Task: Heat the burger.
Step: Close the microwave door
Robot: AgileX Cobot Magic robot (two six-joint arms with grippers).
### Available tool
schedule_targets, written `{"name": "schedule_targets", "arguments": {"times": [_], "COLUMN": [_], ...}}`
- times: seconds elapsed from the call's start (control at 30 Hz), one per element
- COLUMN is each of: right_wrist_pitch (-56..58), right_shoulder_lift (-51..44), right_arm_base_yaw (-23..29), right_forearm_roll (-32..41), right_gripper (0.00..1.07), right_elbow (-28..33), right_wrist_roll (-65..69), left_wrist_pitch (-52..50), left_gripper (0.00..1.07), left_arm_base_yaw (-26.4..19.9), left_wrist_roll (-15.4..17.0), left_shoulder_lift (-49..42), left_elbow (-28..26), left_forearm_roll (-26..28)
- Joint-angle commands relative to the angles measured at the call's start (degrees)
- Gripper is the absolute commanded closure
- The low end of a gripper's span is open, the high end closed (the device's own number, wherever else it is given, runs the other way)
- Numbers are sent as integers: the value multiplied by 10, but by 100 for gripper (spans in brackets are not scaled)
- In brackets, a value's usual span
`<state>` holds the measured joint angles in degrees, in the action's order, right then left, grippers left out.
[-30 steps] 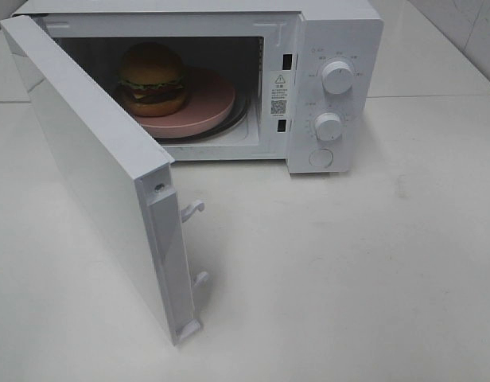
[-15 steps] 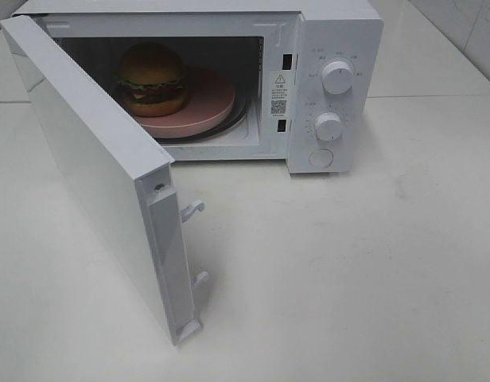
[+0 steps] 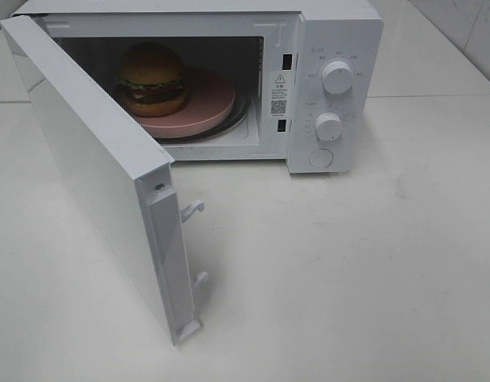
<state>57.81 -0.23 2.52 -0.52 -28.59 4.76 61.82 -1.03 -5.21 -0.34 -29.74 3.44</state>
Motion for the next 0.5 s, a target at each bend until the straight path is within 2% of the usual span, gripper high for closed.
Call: {"name": "schedule_targets", "arguments": {"times": [0.03,0.37,0.5], "right_wrist_pitch": [-7,-7,-7], "right_shoulder_lift": [-17,-17,-17], "right_arm_base_yaw": [-5,-5,-5], "right_forearm_roll": [1,1,1], "right_gripper": [31,31,31], "right_elbow": [2,2,2], "right_wrist_roll": [-2,-2,-2], "left_wrist_pitch": [-6,-6,-20], "left_gripper": [9,9,9], "left_arm_base_yaw": [3,3,3], "left_wrist_roll": [-1,-1,-1], "left_shoulder_lift": [-9,-9,7], "left_elbow": [2,2,-14], "left_forearm_roll": [3,1,5]}}
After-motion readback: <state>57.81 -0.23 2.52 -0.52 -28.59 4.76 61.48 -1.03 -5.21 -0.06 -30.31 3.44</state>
